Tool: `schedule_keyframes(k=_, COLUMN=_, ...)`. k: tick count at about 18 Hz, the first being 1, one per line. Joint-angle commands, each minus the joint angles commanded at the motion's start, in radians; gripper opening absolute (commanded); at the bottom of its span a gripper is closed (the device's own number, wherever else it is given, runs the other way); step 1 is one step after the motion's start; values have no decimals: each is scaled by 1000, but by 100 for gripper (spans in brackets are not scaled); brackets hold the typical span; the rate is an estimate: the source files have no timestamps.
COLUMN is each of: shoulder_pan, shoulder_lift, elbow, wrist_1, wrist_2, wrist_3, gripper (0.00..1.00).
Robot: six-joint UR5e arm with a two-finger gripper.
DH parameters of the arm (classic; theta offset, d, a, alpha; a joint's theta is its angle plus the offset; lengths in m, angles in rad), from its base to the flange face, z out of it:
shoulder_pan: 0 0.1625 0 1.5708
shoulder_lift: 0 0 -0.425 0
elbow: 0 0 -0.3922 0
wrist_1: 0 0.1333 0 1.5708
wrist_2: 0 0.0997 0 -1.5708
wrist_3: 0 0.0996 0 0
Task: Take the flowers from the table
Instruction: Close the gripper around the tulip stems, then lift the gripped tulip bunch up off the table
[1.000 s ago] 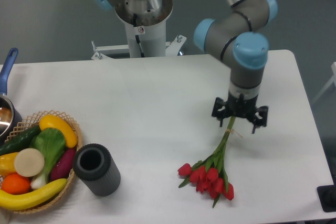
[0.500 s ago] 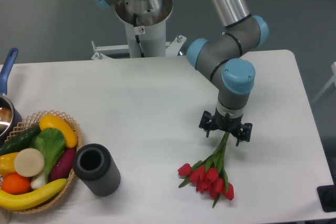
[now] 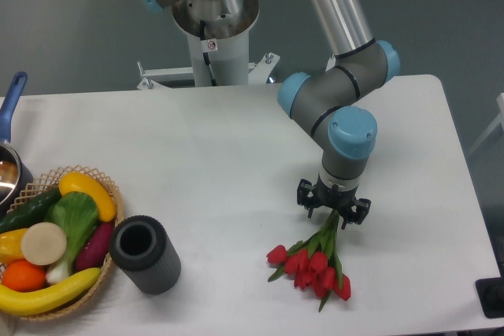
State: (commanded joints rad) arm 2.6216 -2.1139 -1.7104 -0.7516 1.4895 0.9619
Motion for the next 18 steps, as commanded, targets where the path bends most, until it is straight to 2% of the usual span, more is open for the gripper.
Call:
schedule_keyframes(k=4, shoulder_pan=0, shoulder_lift=57, elbow=12, wrist_1=-9, wrist_2=112, wrist_3=-34, gripper=0)
schedule_keyframes(k=9, shoulder_pan=3, shoulder_lift=61, elbow=28, wrist_1=-9, wrist_2=114, wrist_3=-55, gripper=0)
schedule_keyframes(k=12, shoulder_pan=15, shoulder_lift=75, elbow=61, wrist_1=-12, wrist_2=107, wrist_3=-80, gripper=0)
schedule_keyframes(k=14, shoulder_pan=32, shoulder_lift=83, elbow=112, wrist_1=-52, wrist_2=95, wrist_3=-144, gripper=0)
schedule_keyframes(k=18, shoulder_pan=49, shoulder_lift=77, elbow=251, wrist_1=-250, wrist_2=74, wrist_3=-117, gripper=0)
